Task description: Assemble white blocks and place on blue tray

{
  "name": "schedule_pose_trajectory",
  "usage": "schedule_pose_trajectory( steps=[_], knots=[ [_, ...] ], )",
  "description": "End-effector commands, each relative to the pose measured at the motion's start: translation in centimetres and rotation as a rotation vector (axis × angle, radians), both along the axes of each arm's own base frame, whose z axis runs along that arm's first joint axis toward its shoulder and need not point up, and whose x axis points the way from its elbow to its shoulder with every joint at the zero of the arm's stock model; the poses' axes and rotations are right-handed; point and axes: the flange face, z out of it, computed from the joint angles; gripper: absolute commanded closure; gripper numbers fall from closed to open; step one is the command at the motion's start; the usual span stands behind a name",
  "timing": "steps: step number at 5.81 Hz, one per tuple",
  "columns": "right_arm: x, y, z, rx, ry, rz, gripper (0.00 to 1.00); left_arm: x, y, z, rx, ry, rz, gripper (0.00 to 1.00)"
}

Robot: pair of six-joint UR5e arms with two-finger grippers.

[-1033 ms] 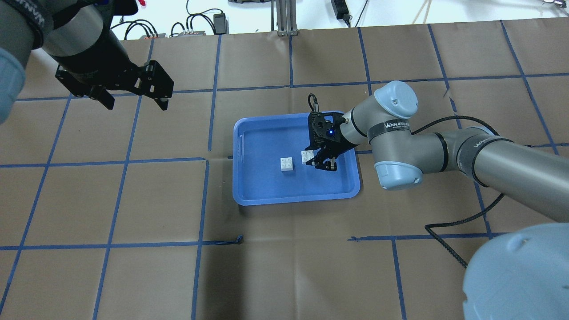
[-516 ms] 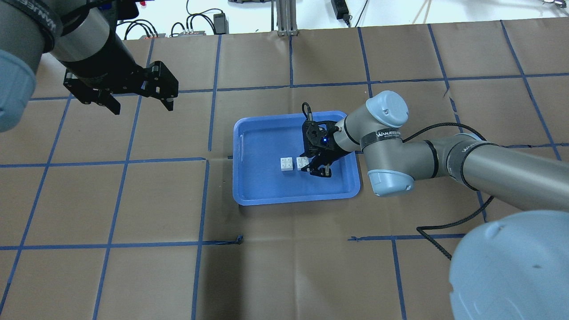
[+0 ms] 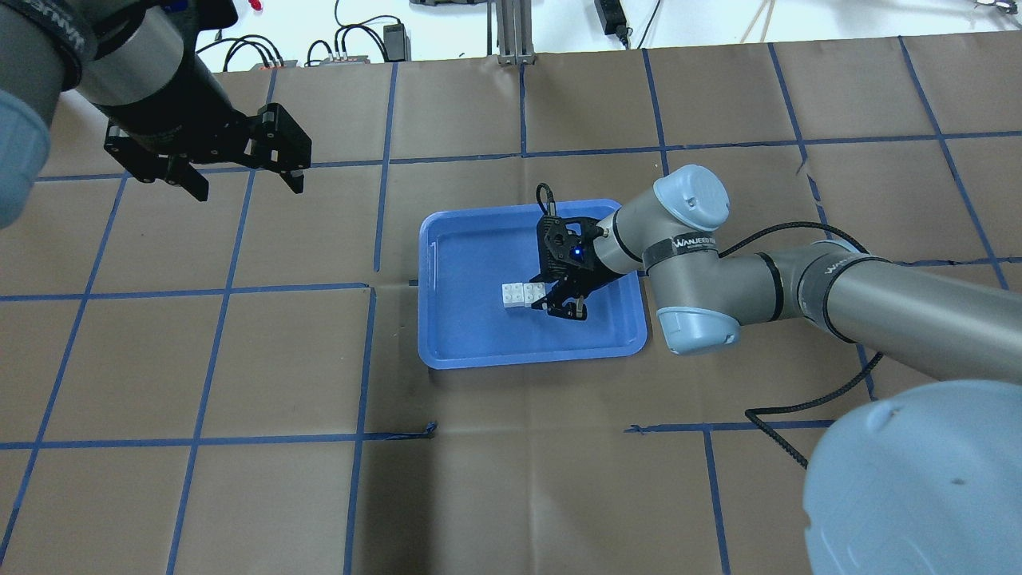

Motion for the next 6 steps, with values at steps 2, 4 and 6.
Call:
schedule_pose_trajectory(
  steps=[2,4,6],
  knots=[
    [0.08,0.01,-0.02,0.005,-0.009,-0.004,0.72,0.54,0.21,0.04,-0.001,0.000,0.010,0.01],
    [0.08,-0.12,-0.07,0.005,-0.008,-0.006,0.72,0.65,0.44,0.23,-0.004,-0.005,0.011,0.01],
    [0.11,-0.20,-0.59,0.008,-0.010,-0.010,0.72,0.65,0.45,0.21,-0.003,-0.005,0.009,0.01]
  ],
)
